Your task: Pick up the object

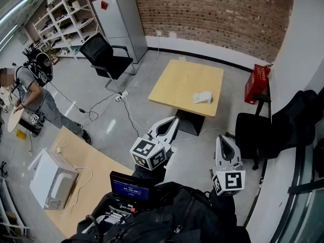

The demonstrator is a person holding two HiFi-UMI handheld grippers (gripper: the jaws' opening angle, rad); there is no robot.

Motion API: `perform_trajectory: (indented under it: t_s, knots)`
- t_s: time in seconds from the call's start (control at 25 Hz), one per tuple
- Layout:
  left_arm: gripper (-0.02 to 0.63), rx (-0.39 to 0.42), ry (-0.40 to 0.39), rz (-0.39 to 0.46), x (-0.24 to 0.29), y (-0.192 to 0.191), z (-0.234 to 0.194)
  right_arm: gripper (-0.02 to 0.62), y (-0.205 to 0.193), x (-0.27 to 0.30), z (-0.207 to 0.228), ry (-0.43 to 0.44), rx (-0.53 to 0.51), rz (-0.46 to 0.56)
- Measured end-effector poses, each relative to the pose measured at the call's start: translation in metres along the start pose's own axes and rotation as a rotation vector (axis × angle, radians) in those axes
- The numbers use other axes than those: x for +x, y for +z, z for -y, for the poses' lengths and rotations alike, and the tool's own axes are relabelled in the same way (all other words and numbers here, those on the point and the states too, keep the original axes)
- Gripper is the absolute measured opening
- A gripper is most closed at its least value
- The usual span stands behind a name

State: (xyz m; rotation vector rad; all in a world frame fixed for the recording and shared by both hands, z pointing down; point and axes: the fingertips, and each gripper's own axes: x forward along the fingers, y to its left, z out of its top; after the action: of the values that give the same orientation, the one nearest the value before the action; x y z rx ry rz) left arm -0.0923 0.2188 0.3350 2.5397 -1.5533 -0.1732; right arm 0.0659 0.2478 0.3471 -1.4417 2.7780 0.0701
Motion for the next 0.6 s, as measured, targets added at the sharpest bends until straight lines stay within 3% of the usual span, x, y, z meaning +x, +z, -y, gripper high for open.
perform_trajectory:
  t_s: [0.6]
  knots:
    - [-0.002,-0.039,-0.026,-0.023,0.032,-0.016,0.032,0.005,-0.022,-0.01,0.037,0.024,0.027,-0.018]
